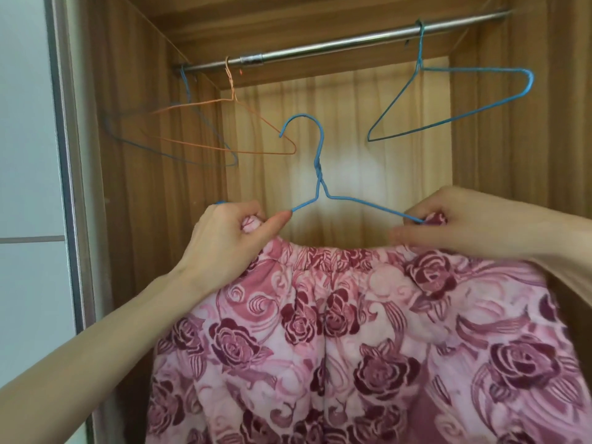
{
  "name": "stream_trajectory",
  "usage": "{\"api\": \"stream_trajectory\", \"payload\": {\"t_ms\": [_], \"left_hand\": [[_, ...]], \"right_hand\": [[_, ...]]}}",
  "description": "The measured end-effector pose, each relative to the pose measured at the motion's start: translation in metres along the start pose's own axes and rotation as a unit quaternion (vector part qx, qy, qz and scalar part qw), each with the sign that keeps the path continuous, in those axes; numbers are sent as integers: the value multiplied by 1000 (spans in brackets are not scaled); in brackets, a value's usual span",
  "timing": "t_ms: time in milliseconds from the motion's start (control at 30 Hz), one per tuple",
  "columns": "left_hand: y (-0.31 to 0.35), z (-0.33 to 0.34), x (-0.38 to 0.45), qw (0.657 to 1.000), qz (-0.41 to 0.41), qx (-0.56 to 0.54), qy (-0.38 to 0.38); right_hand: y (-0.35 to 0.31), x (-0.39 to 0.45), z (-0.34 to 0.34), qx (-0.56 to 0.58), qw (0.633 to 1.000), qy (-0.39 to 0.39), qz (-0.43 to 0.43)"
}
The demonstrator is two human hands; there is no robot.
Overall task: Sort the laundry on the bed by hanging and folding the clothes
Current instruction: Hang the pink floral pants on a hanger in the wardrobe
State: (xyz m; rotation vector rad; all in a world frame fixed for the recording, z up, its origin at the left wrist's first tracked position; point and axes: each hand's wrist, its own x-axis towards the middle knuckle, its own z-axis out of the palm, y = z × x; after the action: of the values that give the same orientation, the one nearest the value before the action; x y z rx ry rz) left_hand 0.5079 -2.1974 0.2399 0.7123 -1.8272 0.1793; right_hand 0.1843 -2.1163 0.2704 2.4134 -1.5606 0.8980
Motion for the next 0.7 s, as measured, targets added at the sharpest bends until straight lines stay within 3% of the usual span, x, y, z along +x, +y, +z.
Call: {"api": "stream_trajectory", "payload": {"t_ms": [200, 467, 600, 700], "left_hand": [[-15, -16, 5, 998, 44, 28, -18], [2, 6, 25, 991, 62, -10, -118], [5, 14, 36, 994, 75, 15, -77], [4, 19, 43, 993, 103, 37, -35]], "right_hand": [[4, -13, -16, 27, 987, 157, -34], [9, -18, -21, 43, 983, 178, -14], [10, -19, -27, 23, 979, 201, -10], [1, -15, -34, -63, 979, 193, -26]]}}
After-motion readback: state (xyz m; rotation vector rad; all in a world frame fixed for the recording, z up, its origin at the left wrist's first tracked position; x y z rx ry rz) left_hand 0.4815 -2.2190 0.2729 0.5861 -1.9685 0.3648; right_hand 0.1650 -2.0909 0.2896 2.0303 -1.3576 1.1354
